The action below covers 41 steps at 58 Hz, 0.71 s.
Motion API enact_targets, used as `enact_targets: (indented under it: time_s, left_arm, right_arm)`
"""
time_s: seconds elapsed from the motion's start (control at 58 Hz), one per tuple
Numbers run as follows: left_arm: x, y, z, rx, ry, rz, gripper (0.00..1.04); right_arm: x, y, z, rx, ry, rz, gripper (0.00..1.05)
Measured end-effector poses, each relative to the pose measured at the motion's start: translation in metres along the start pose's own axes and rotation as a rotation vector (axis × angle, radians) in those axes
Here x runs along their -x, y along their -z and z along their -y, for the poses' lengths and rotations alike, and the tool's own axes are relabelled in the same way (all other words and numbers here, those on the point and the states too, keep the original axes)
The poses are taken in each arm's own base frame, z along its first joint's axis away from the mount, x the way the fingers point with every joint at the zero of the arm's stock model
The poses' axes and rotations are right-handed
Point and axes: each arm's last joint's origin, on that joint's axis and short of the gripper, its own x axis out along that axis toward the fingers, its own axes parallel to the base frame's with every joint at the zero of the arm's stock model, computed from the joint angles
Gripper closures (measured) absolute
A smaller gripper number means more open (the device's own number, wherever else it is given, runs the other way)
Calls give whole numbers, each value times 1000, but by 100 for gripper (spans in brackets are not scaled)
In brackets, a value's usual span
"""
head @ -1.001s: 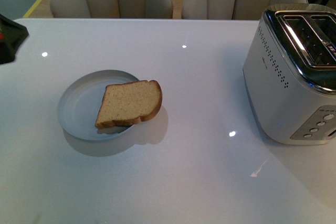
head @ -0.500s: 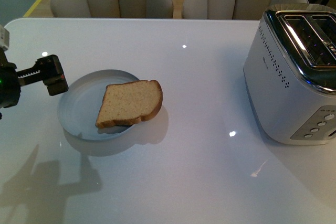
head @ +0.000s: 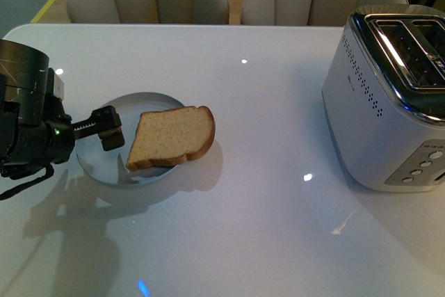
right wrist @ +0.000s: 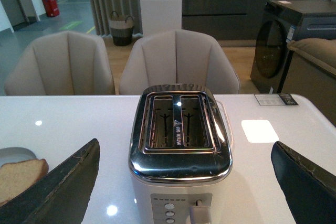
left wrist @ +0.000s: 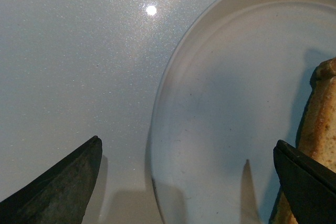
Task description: Left arm holds plate, right arm toasts bread
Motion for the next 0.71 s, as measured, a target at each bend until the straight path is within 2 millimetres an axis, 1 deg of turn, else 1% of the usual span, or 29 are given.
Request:
enact_targets:
  time_s: [0.224,0.242,0.293,0.449,0.707]
  left_arm:
    - [-9,10,2,9,-8,-35,8]
    - [-9,10,3,8,-7,-36,10]
    - [-10,12,4,8,-6,-41,20]
    - [-12,14,5,11,-15,-46,43]
    - [-10,19,4,78,7,-72,84]
  right_arm:
    - [0,0,0,0,0,0,9]
    - [0,0,0,0,0,0,9]
    - [0,0,0,0,0,0,9]
    - [0,0,0,0,0,0,9]
    - [0,0,0,0,0,0,9]
